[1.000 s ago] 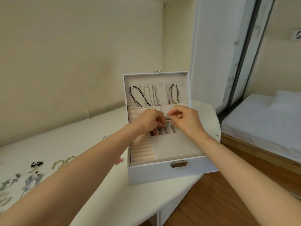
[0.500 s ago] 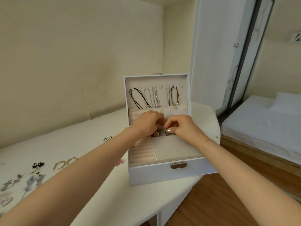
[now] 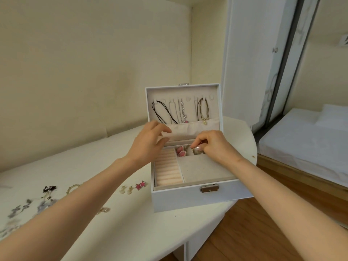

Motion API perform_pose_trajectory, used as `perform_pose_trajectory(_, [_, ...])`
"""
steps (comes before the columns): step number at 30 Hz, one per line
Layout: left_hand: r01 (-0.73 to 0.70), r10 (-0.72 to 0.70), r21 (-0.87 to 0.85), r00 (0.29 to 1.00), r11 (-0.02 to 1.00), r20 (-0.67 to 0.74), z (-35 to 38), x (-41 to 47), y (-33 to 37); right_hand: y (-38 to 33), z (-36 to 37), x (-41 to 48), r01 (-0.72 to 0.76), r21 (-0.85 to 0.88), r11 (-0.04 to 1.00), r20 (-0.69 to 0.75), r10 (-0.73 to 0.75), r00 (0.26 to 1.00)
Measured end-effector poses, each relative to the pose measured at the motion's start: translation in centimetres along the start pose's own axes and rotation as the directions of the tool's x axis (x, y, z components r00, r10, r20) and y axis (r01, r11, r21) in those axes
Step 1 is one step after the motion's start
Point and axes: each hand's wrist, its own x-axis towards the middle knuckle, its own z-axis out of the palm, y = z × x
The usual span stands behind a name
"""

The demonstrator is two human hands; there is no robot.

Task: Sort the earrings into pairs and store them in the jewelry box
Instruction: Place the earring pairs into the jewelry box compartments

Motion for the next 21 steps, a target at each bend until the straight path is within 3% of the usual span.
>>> perform_pose_trajectory(7, [0.070,-0.069,0.007,0.994,0.998,-0.084,-3.3,-3.5,-2.6,-0.6,0.3,-0.1,0.044,-0.038,0.998,0.085,-0.040,0.996])
perform_pose_trajectory(13, [0.221,-0.226,0.084,0.973,0.972,0.051,-4.9,-6.1,-6.0,-1.1,0.4,0.1,0.026,-0.061,0.998,0.066,-0.022,0.998])
perform_pose_trajectory(17, [0.443,-0.480,0.196,0.850,0.875,0.220,-6.6,-7.9,-8.3,-1.5,0.5,0.3,0.049,-0.159,0.986,0.095,-0.034,0.995])
perform_pose_trajectory(21, [0.507,-0.534,0.182,0.746,0.843,0.398,-8.7,-9.7,-8.9,-1.6,0.3,-0.3,0.052,-0.149,0.987,0.068,-0.042,0.997])
